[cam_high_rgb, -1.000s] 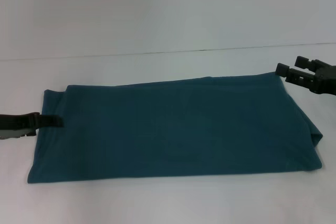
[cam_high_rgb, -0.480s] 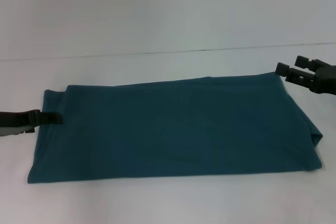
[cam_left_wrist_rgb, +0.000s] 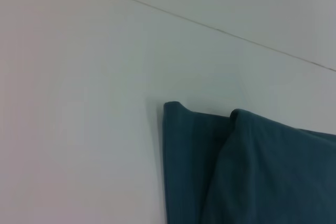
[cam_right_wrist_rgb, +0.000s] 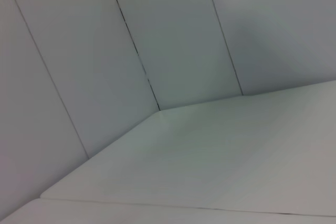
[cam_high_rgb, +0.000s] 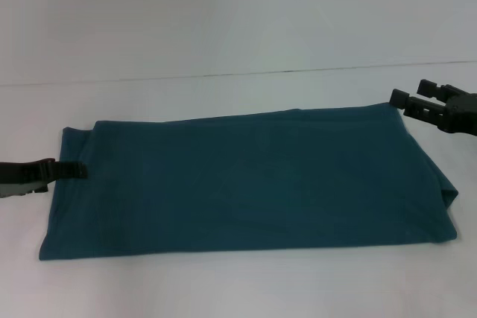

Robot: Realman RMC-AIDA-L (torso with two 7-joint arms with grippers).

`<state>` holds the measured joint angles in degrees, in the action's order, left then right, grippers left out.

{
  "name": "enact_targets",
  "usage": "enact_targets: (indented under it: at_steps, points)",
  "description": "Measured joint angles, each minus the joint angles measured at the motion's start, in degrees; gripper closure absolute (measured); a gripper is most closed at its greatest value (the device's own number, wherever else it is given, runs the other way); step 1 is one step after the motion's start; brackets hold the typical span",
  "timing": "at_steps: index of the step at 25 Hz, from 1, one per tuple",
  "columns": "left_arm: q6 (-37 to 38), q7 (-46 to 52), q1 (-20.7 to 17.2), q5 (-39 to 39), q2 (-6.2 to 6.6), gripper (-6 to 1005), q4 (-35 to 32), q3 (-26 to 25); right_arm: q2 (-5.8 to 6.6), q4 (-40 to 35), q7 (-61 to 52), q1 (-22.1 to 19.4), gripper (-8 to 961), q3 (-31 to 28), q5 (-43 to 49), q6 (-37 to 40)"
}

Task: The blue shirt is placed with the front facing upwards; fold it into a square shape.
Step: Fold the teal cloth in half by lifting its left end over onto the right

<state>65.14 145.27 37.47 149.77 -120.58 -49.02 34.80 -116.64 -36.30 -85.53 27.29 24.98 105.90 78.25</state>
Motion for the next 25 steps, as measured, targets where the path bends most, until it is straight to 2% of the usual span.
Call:
enact_targets:
  at_steps: [25]
  points:
    - [-0.74,0.28,-0.54,0.18,-0.09,124,0.91,0.03,-0.07,0.0,0.01,0.36,37,-0.01,0.03,-0.48]
